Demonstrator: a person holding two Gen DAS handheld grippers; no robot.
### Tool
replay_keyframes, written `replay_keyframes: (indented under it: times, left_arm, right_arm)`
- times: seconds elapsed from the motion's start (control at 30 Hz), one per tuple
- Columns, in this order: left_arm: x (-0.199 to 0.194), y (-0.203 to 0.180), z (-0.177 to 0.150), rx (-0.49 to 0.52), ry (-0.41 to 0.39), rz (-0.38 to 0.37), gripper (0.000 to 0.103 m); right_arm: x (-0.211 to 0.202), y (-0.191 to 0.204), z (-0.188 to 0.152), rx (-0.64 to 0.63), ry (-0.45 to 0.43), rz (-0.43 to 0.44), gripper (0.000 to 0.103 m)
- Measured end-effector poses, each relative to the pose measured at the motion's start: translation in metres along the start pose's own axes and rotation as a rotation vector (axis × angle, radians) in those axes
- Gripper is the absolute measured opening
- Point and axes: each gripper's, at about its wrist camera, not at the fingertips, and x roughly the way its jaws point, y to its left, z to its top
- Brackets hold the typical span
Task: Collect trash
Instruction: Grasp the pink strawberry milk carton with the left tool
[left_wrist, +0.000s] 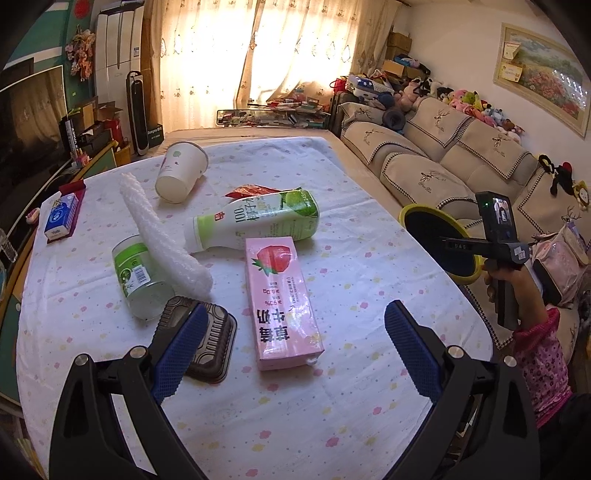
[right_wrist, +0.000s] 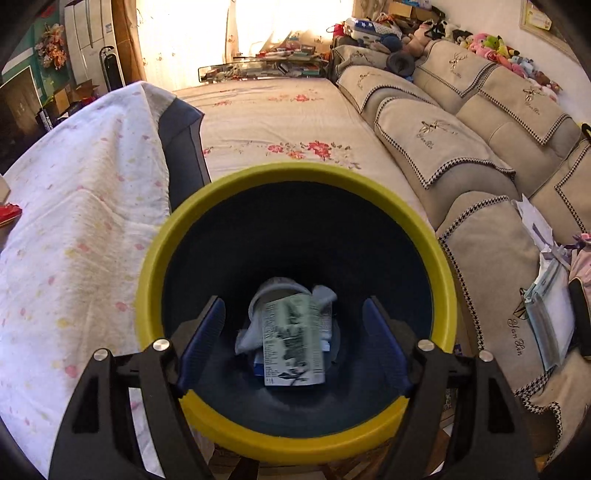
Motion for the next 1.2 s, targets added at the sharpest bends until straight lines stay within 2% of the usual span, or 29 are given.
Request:
replay_keyframes:
  times: [0.4,0.57,0.73,0.93,1.03,1.2]
  left_arm:
    - [0.056,-0.022,0.020,0.082,0.053,0.039,0.095]
    - [0.084,-0.018,0.025,0.070,0.093,0.044,0.095]
    - [0.102,-0.017,0.028,0.077,0.114,0.080,0.095]
    - [0.122,-0.009,0.031,0.053,0.156,0.093,0.089]
    - [0.131,-0.008,0.030,0.053,0.176,0.095,0.081]
    - [0.144,-0.005,0.028,0.052,0.209,0.100,0.059]
  right_arm:
    - [-0.022,0.007,-0.002,-0.008,-0.033,0.044,0.075]
    - [-0.021,0.009,-0.001,-0.007,-0.031,0.055,0.075]
    - [-0.019,0.010,-0.002,-0.008,-0.028,0.063,0.075]
    - [-0.014,0.013,-0.004,-0.016,-0.020,0.067,0.075]
    - [-0.013,0.014,-0.004,-0.019,-0.014,0.069,0.075]
    - [-0.012,0.014,-0.005,-0.019,-0.012,0.067,0.075]
